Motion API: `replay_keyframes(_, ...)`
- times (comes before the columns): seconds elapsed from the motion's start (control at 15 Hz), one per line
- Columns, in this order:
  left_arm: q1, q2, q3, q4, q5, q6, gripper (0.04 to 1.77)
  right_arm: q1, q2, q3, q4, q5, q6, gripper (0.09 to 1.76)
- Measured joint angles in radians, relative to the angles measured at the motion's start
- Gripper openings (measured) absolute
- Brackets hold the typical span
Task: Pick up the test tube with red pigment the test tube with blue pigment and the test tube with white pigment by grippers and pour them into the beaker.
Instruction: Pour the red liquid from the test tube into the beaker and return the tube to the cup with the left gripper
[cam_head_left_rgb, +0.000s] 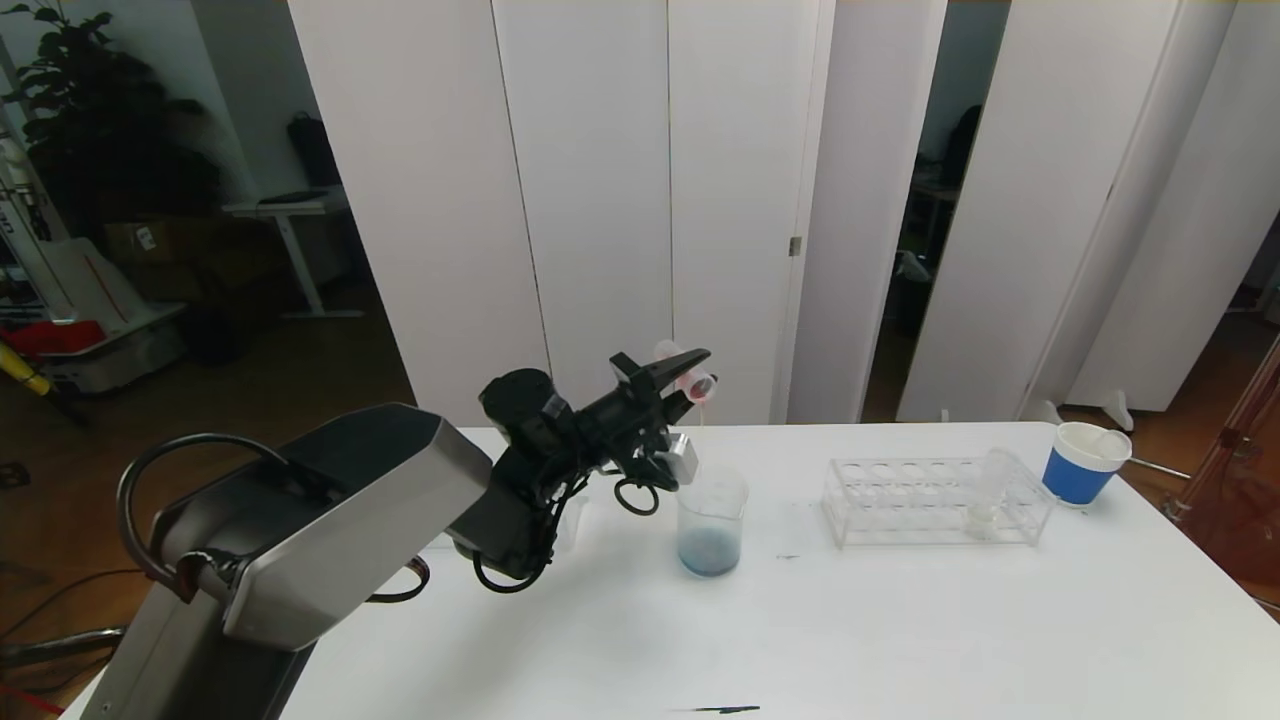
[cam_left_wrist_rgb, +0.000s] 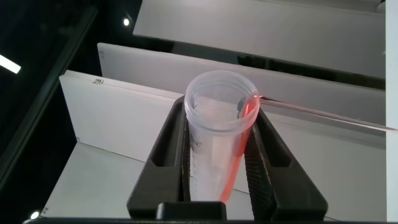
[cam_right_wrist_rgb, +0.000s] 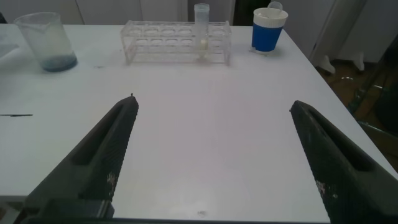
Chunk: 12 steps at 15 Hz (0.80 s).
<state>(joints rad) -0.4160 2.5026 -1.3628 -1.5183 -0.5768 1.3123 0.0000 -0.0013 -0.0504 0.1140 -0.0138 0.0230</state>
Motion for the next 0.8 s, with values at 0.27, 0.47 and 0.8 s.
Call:
replay_keyframes(0.27,0.001,0.004,-0.008,-0.007,-0.003,0.037,0.58,0.000,0.000,0.000,0.000,0.000,0.000,1.75)
replay_keyframes(0.47,0.001,0.007,-0.008,-0.004,-0.001,0.066,0.58,0.000,0.000,0.000,0.000,0.000,0.000,1.75)
replay_keyframes(0.8,0.007,0.012,-0.024,0.007,0.004,0.102,0.58,0.000,0.000,0.000,0.000,0.000,0.000,1.75)
